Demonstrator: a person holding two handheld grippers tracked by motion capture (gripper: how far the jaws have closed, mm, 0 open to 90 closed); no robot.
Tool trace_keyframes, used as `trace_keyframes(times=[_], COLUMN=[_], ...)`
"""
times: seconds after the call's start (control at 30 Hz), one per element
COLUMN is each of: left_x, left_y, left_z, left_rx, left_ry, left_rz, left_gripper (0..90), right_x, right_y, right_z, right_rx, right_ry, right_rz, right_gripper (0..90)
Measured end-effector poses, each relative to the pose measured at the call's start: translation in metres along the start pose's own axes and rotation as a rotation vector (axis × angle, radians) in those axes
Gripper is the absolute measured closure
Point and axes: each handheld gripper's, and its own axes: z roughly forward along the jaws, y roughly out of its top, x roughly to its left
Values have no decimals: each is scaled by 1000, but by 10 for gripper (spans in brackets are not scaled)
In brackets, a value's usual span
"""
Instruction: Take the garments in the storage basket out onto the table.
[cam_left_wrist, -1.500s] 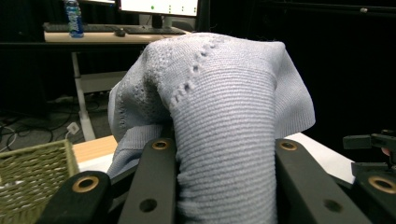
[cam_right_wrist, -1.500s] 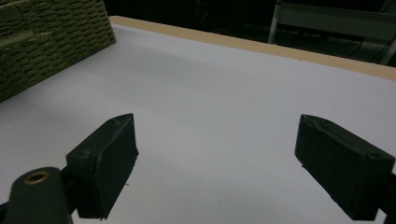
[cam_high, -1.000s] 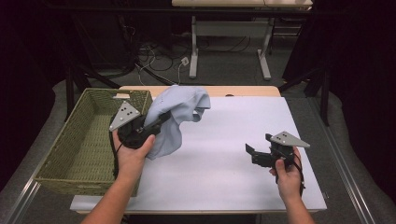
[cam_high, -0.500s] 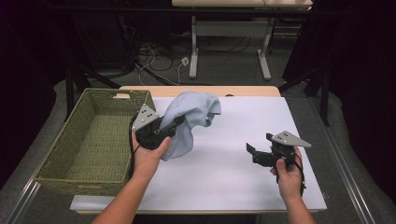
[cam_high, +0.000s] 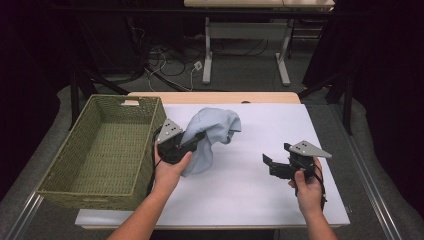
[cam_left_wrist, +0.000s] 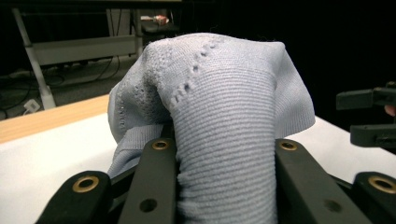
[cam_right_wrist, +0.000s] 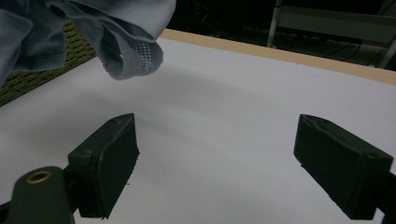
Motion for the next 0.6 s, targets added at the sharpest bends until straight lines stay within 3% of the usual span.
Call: trace_keyframes(times=[0.6], left_x=[3], left_y=[-30], left_z=[24], left_rx=[83], left_ry=[0], left_rz=[-22], left_gripper=[728], right_x=[1], right_y=[-1], right_z=[2], right_rx=[1], right_ry=[2], right_rz=[0], right_gripper=[136])
